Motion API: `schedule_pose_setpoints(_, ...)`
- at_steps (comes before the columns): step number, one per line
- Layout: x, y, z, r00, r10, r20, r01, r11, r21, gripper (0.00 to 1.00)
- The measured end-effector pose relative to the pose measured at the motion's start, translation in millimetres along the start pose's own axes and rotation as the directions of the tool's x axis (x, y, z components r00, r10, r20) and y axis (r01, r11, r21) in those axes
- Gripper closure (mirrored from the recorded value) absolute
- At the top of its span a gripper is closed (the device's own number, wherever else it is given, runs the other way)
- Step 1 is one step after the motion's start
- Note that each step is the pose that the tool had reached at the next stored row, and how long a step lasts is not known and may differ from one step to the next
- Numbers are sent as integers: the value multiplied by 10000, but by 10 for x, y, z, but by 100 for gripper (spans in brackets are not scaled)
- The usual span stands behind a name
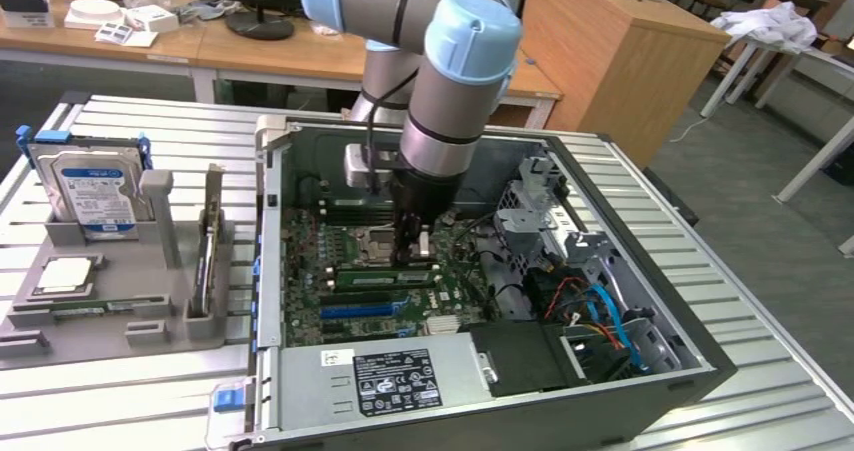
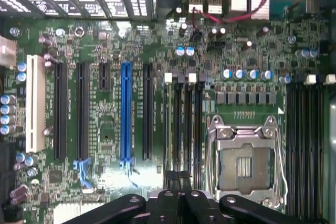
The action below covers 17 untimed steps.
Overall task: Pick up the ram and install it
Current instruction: 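Press down the ram until it locks into place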
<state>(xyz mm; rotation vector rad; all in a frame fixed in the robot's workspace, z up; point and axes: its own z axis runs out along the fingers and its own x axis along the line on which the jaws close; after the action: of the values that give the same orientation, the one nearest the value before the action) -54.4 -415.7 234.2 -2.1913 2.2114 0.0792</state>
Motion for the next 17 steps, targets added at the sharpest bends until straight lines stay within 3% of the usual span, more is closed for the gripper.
schedule_pose_setpoints(17,3,296,5,10000,-6,1,6,9999,103,89)
